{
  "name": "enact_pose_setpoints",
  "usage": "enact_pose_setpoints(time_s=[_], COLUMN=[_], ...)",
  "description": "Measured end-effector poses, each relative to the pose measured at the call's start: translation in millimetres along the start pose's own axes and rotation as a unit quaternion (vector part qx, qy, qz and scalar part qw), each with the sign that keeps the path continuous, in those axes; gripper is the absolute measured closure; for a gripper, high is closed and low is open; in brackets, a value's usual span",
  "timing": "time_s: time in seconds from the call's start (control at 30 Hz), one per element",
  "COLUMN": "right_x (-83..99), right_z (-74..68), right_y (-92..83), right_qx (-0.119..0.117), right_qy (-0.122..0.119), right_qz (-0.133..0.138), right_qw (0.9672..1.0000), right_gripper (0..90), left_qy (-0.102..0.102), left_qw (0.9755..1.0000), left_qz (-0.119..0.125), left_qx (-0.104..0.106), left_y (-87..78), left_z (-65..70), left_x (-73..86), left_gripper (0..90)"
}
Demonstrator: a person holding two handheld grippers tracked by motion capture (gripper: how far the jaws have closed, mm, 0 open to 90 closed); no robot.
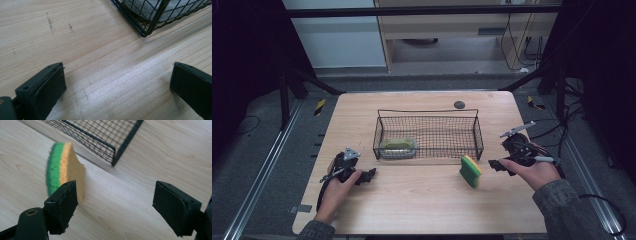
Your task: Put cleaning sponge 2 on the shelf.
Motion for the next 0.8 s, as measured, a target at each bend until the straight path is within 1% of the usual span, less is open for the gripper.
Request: enact_pose_setpoints(time_s=[0.03, 0.07, 0.13, 0.17, 0.2, 0.23, 0.3, 0.33, 0.37, 0.4, 0.47, 0.5, 0.6, 0.63, 0.67, 0.73, 0.8], right_x=[0.0, -1.9, -5.3, -8.4, -9.6, -9.6, -11.7, -13.4, -13.4, -14.5, -15.8, -15.8, -17.3, -17.3, -17.8, -18.2, -18.6], right_z=[0.0, -3.1, -9.9, -16.3, -19.7, -19.7, -26.5, -32.6, -32.6, -34.7, -41.1, -41.1, -48.8, -48.8, -53.4, -55.2, -60.9], right_y=[0.0, -0.1, 0.2, 0.9, 1.2, 1.2, 2.1, 4.3, 4.3, 6.2, 11.8, 11.8, 20.0, 20.0, 23.8, 25.6, 31.4], right_qx=[0.0, -0.001, -0.004, -0.008, -0.01, -0.01, -0.017, -0.022, -0.022, -0.022, -0.026, -0.026, -0.031, -0.031, -0.034, -0.034, -0.035], right_qy=[0.0, -0.004, -0.006, -0.014, -0.018, -0.018, -0.024, -0.029, -0.029, -0.033, -0.036, -0.036, -0.043, -0.043, -0.044, -0.047, -0.051], right_qz=[0.0, 0.0, -0.002, -0.001, -0.002, -0.002, -0.004, -0.006, -0.006, -0.005, -0.011, -0.011, -0.017, -0.017, -0.022, -0.024, -0.03], right_qw=[1.0, 1.0, 1.0, 0.9999, 0.9998, 0.9998, 0.9995, 0.9993, 0.9993, 0.9992, 0.9989, 0.9989, 0.9984, 0.9984, 0.9982, 0.998, 0.9976], right_gripper=[20.4, 20.8, 21.4, 21.9, 22.1, 22.1, 22.6, 23.0, 23.0, 23.1, 24.1, 24.1, 24.9, 24.9, 25.2, 25.3, 25.8], left_qy=[0.0, 0.0, 0.0, 0.0, 0.0, 0.0, 0.0, 0.0, 0.0, 0.0, 0.0, 0.0, 0.0, 0.0, 0.0, 0.0, 0.001], left_qw=[1.0, 1.0, 1.0, 1.0, 1.0, 1.0, 1.0, 1.0, 1.0, 1.0, 1.0, 1.0, 1.0, 1.0, 1.0, 1.0, 1.0], left_qz=[0.0, 0.0, 0.0, 0.0, 0.0, 0.0, 0.0, 0.0, 0.0, 0.0, 0.0, 0.0, 0.0, 0.0, 0.0, 0.0, 0.0], left_qx=[0.0, 0.0, 0.0, 0.0, 0.0, 0.0, 0.0, 0.0, 0.0, 0.0, 0.0, 0.0, 0.0, 0.0, 0.0, 0.0, 0.001], left_y=[0.0, 0.0, 0.0, 0.0, 0.0, 0.0, 0.0, 0.1, 0.1, 0.1, 0.1, 0.1, 0.1, 0.1, 0.2, 0.2, 0.2], left_z=[0.0, 0.0, 0.0, 0.0, 0.0, 0.0, 0.0, -0.1, -0.1, 0.0, 0.0, -0.1, -0.1, -0.1, -0.1, -0.1, -0.1], left_x=[0.0, 0.0, 0.0, 0.0, 0.0, 0.0, 0.0, -0.1, -0.1, -0.1, -0.1, -0.1, -0.1, -0.1, -0.1, -0.2, -0.2], left_gripper=[0.0, 0.0, 0.0, 0.0, 0.0, 0.0, 0.0, 0.0, 0.0, 0.0, 0.0, 0.0, 0.0, 0.0, 0.0, 0.0, 0.0])
Point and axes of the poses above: each handheld gripper's, and its own axes: y roughly forward along the jaws, x roughly out of its underside, z roughly to its right, the point moved 7 cm from there along y, roughly forward along the jaws, and after that the axes turned 12 degrees about y, right-handed, at the moved point
